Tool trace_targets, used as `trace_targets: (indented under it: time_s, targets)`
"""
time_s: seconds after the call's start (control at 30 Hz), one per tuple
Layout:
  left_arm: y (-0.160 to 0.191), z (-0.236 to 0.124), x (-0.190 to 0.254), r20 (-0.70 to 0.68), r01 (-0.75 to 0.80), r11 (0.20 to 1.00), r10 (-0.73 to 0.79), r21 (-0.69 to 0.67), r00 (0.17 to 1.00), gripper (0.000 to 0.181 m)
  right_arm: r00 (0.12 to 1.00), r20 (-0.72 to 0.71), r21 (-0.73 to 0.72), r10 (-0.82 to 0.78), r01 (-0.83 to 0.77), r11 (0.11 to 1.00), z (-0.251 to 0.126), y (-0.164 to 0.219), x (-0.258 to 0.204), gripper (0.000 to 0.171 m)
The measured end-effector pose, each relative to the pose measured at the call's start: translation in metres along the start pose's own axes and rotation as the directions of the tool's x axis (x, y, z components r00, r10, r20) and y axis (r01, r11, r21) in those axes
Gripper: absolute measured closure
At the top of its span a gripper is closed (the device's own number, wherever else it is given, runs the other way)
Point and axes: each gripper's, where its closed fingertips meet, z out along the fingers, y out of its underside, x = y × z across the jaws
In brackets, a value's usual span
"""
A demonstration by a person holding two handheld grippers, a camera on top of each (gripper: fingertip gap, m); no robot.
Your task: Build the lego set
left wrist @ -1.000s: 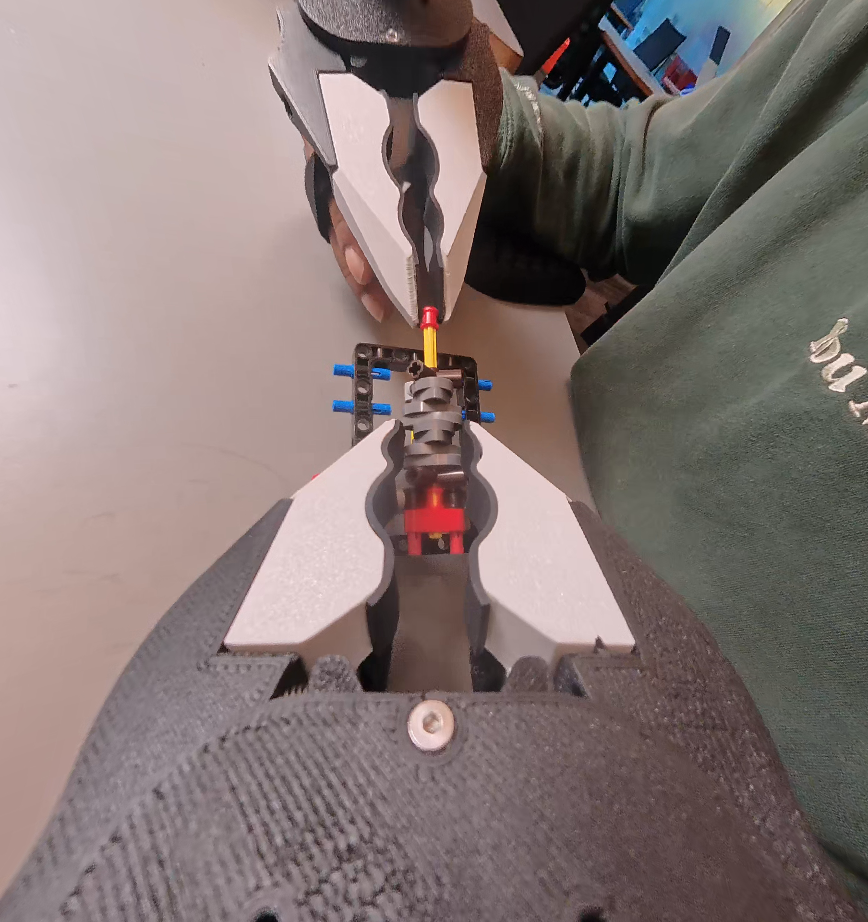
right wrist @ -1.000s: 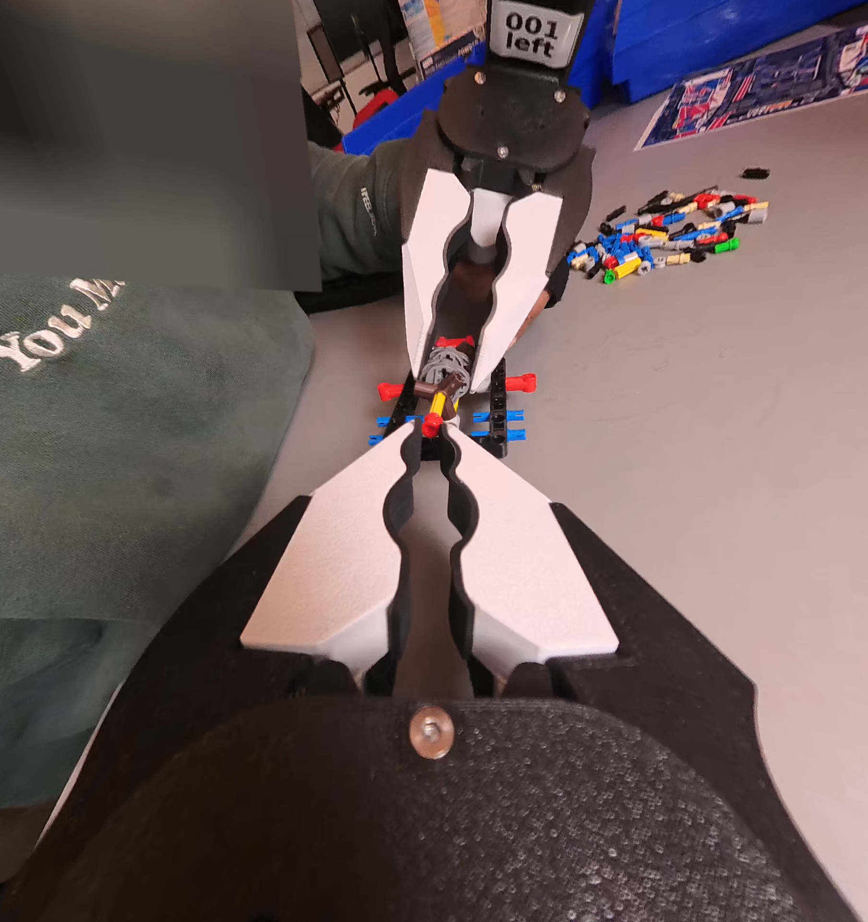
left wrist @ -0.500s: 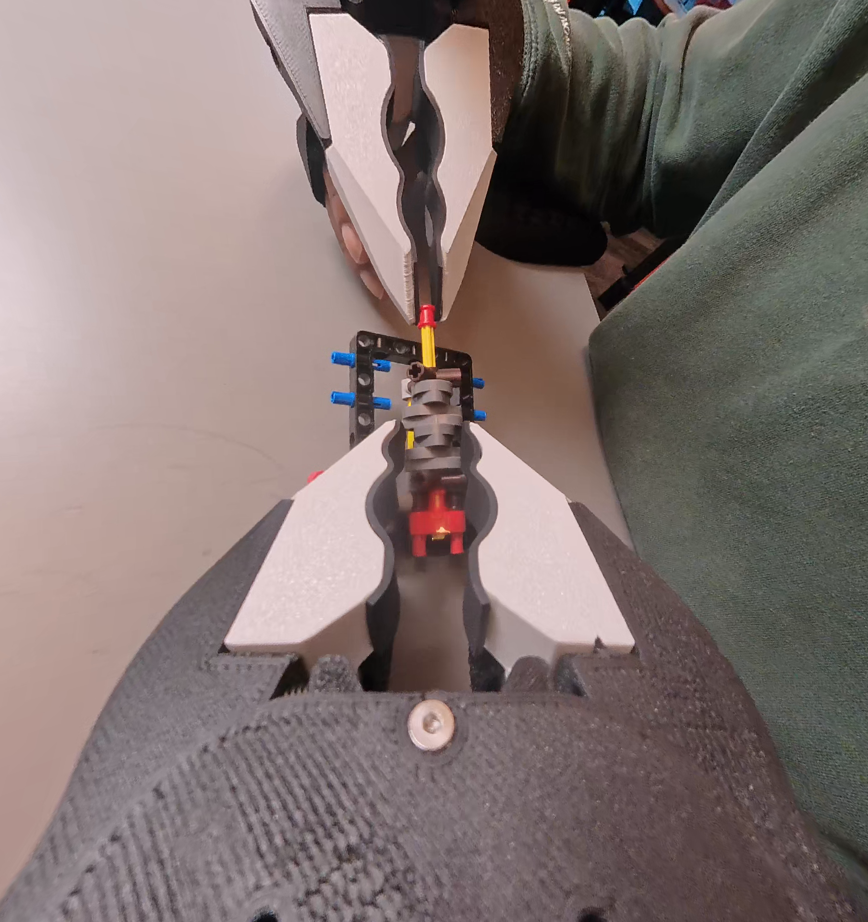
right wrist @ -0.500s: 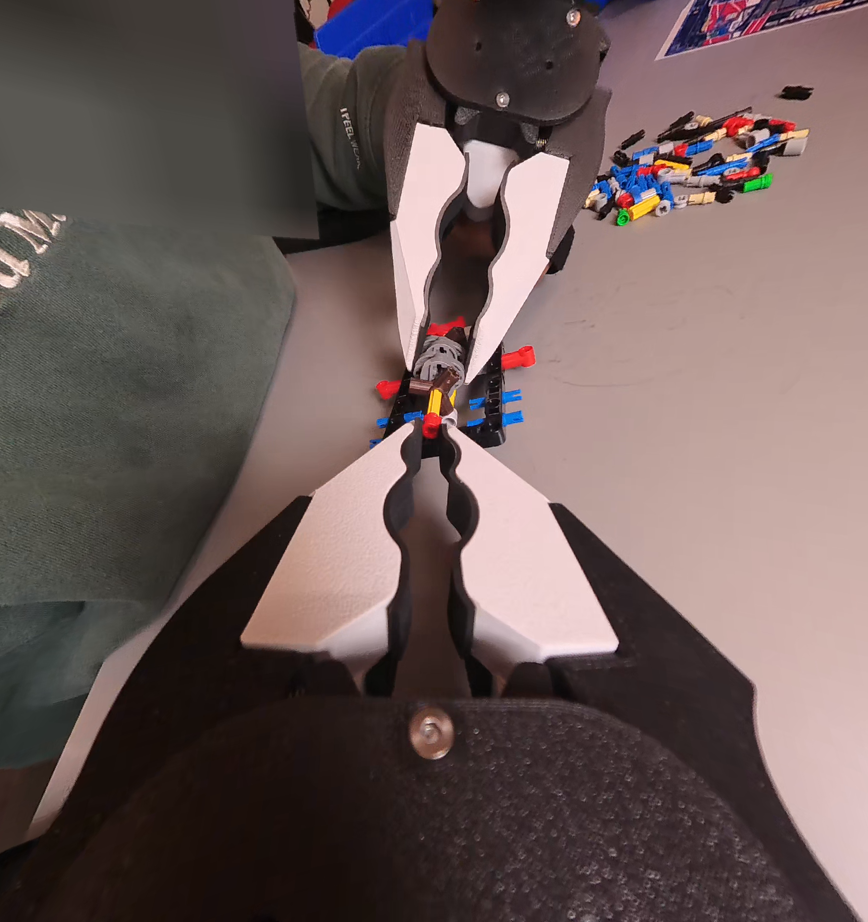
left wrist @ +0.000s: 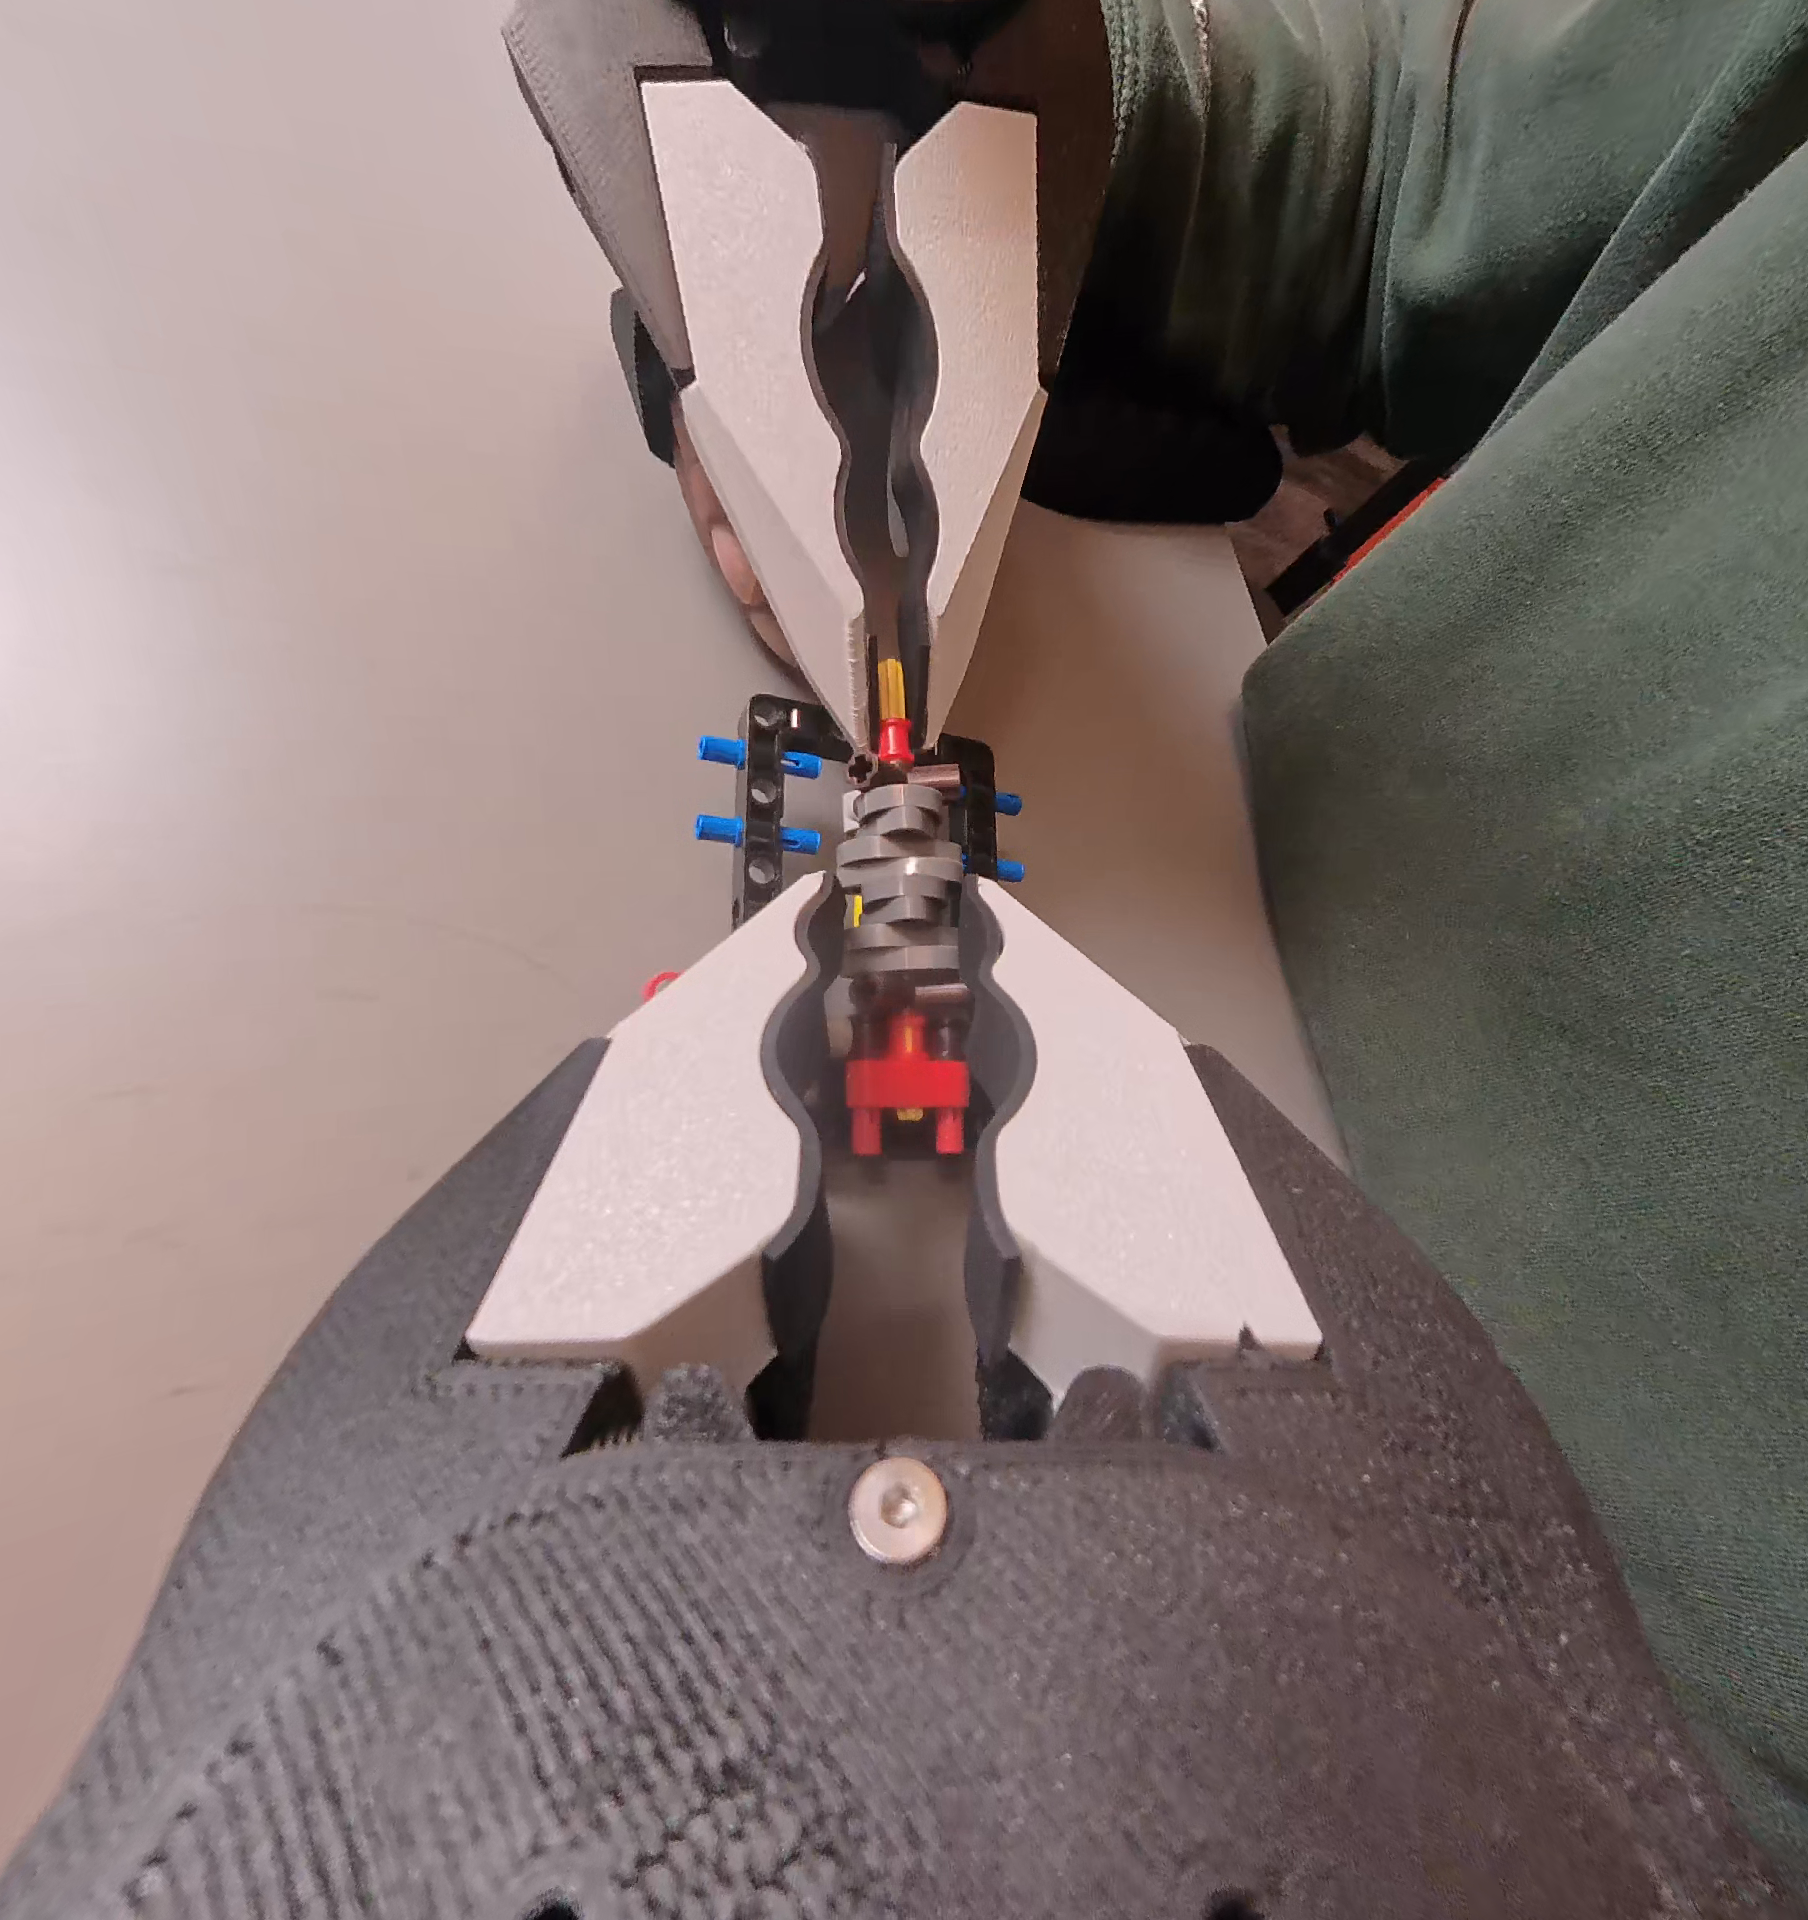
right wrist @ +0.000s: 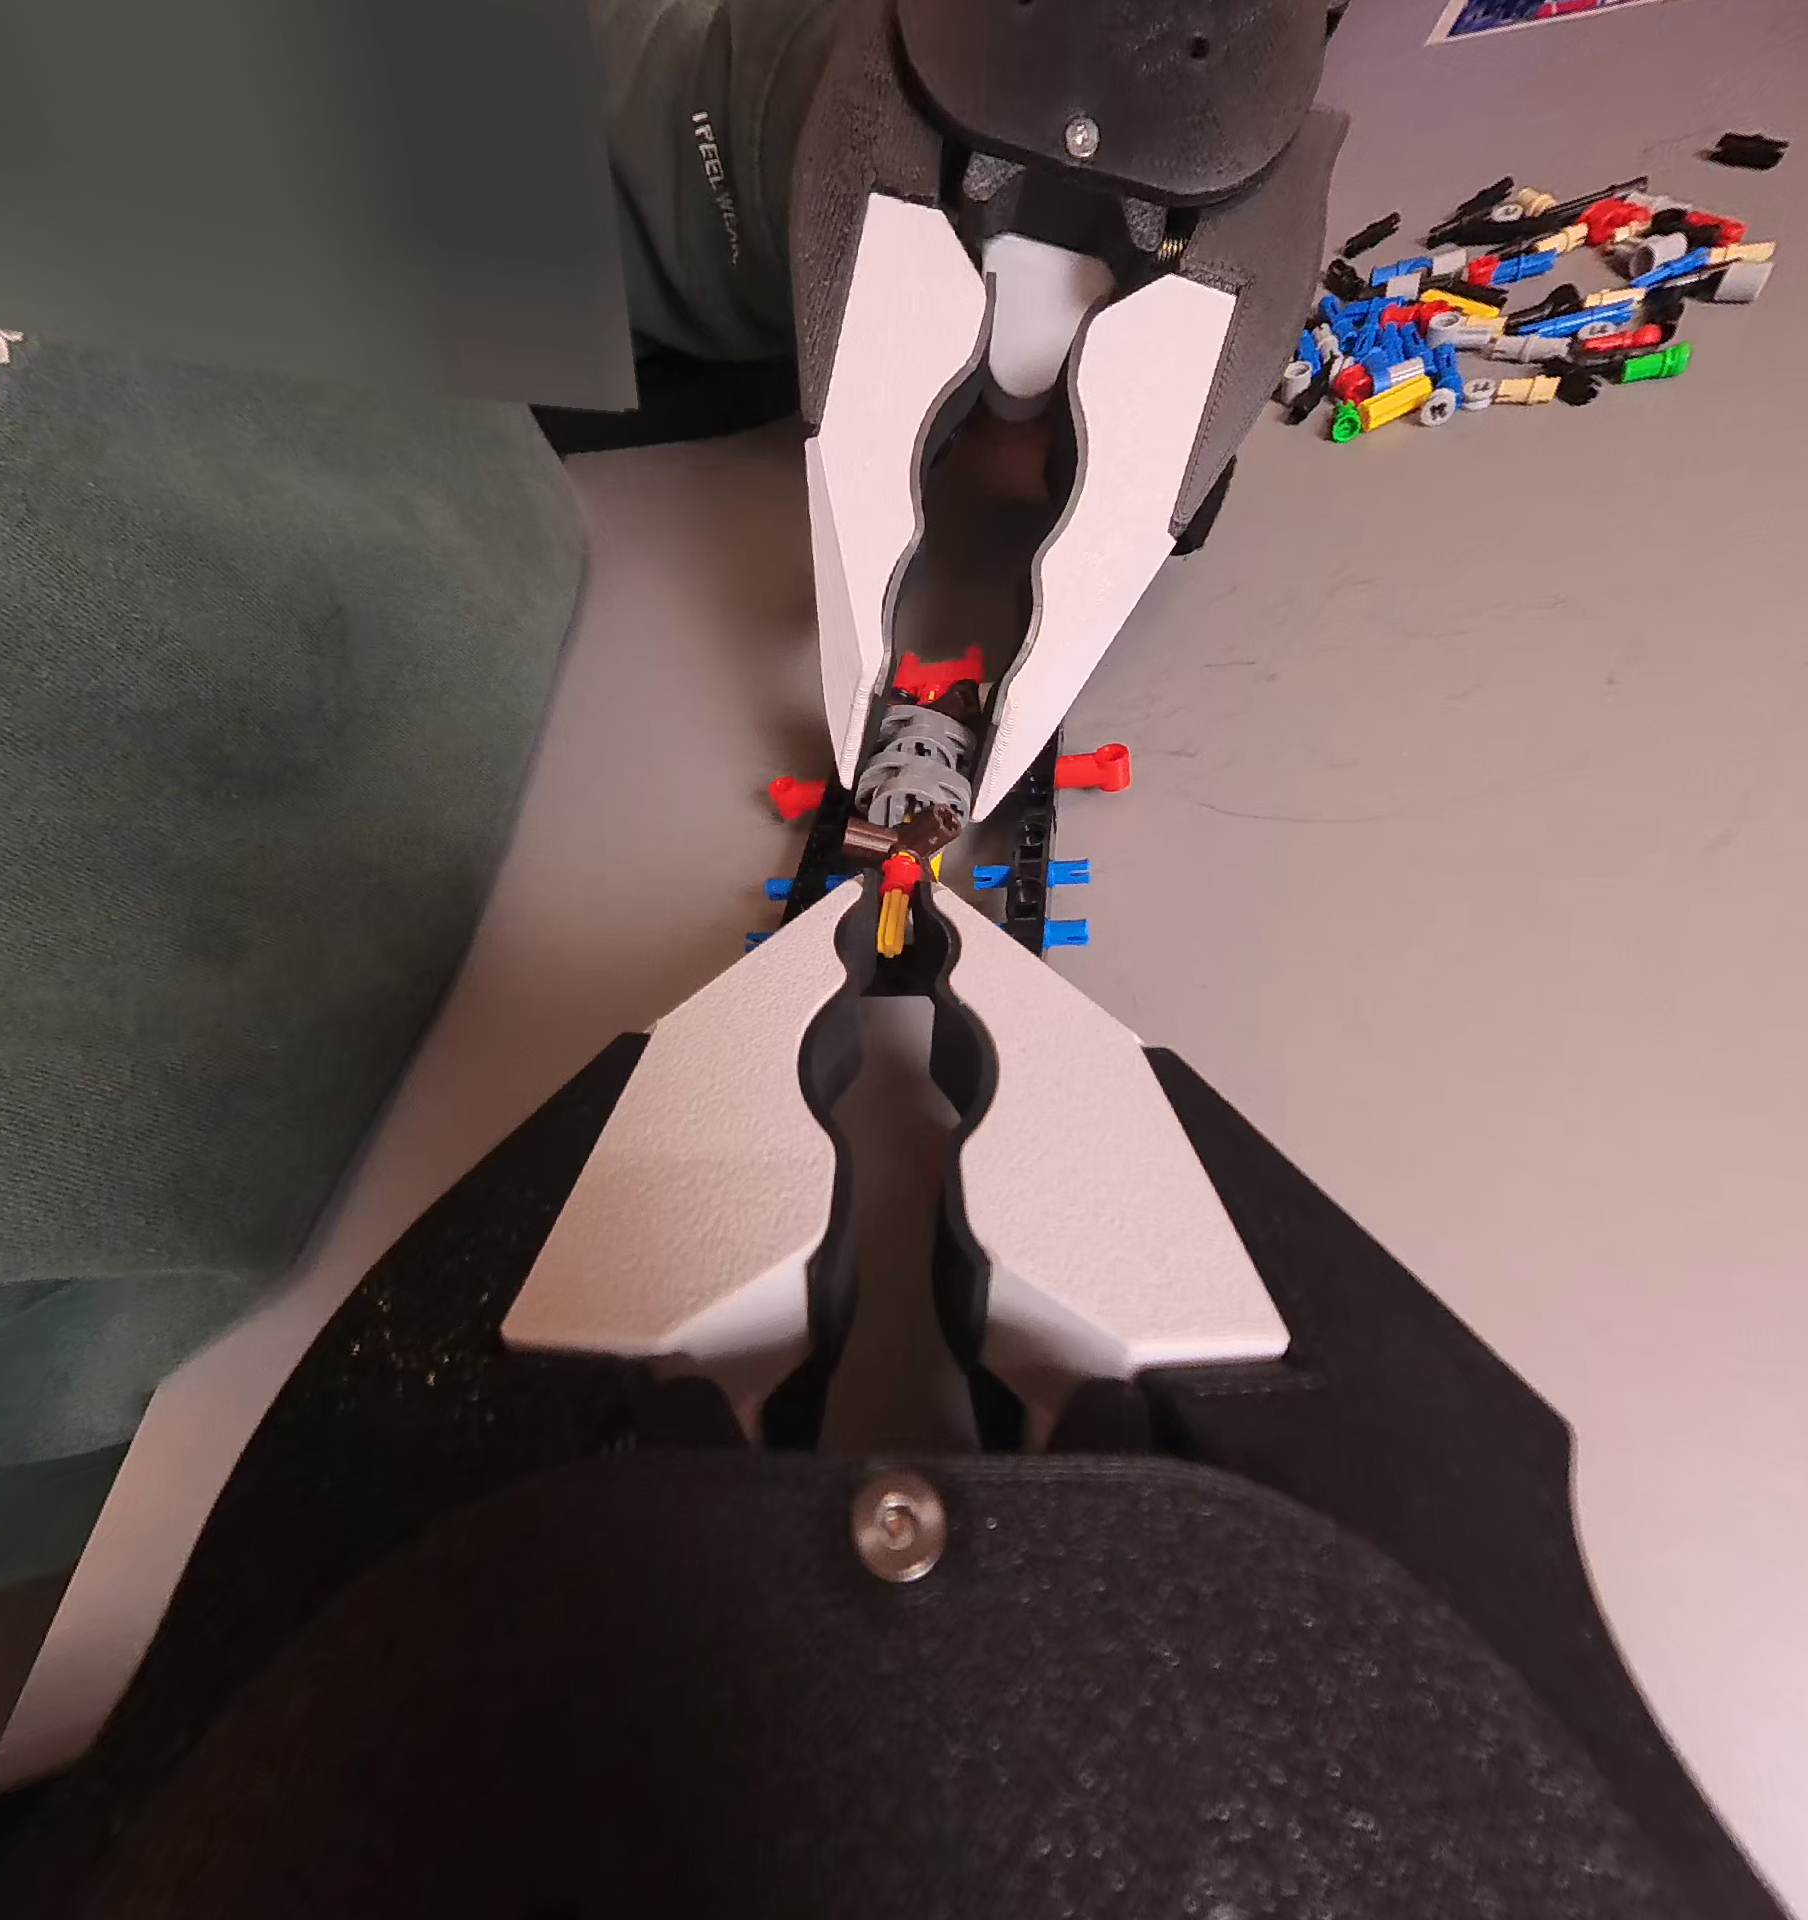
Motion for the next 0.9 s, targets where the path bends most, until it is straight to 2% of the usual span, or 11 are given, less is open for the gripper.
trace_targets:
  time_s: [0.53,0.7,0.8,0.9]
  targets:
    - [-0.002,0.0,-0.005,0.014,0.011,1.0,-0.011,0.012,1.0,0.16,1.0,-0.022,0.003,0.022,-0.021,1.0,-0.003,0.001,0.005,0.167]
    - [-0.004,0.001,-0.007,0.077,-0.056,0.998,0.057,-0.005,0.995,0.159,0.999,-0.038,-0.018,0.016,-0.016,1.0,-0.002,0.004,0.006,0.166]
    - [-0.013,-0.001,-0.006,0.12,-0.103,0.994,0.1,0.021,0.988,0.148,0.999,-0.047,-0.024,0.007,-0.008,1.0,-0.002,0.004,0.006,0.167]
    - [-0.019,0.002,-0.006,0.194,-0.197,0.98,0.196,-0.013,0.961,0.144,0.998,-0.064,-0.039,-0.002,0.0,0.999,-0.001,0.005,0.006,0.167]
